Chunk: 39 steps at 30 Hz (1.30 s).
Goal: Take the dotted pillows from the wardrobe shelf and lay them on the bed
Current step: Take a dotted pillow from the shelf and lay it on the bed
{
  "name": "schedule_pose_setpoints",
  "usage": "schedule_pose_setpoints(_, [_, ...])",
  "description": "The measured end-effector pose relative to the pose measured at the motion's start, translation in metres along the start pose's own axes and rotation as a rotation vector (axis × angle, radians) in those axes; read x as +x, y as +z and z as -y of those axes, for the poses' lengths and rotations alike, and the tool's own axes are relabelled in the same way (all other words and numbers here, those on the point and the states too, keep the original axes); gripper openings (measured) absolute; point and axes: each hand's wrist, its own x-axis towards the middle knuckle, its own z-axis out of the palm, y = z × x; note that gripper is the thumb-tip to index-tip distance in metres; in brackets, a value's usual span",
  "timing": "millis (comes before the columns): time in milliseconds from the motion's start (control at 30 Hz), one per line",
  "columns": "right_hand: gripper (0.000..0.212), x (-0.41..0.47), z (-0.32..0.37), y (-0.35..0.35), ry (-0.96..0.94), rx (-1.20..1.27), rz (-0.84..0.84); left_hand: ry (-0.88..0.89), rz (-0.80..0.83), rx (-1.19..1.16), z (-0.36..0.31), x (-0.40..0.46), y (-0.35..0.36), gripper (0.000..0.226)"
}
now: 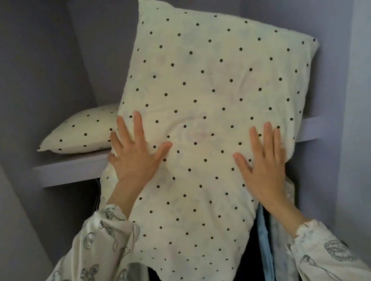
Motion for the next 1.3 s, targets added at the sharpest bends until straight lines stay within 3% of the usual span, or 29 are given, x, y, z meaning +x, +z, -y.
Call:
schedule_pose_setpoints(133, [0.091,-0.008,0.006,0.004,0.242,0.413,-0.006,-0.009,0.002,-0.027,0.001,-0.002,0.001,0.100])
schedule_pose_setpoints(333, [0.115,0.000,0.003,0.011,0.591,0.744,0.023,-0.075,0.053,-0.143,0.003,-0.002,-0.005,0.110])
schedule_pose_setpoints(467, [0.118,0.004,-0.005,0.013,0.559,0.856,0.026,-0.056,0.100,-0.230,0.010,-0.001,-0.011,0.111])
schedule_pose_setpoints(900, [0.115,-0.010,-0.004,-0.017,0.478,0.855,-0.002,0.013,0.176,-0.435,0.013,-0.002,-0.025,0.105])
schedule_pose_setpoints(1067, [0.095,-0.033,-0.005,-0.059,0.409,0.764,-0.003,0.025,0.232,-0.615,0.004,-0.034,-0.029,0.102])
schedule_pose_setpoints(1300, [0.102,-0.102,-0.006,-0.130,0.446,0.570,0.036,-0.004,0.340,-0.699,-0.004,-0.114,-0.044,0.102])
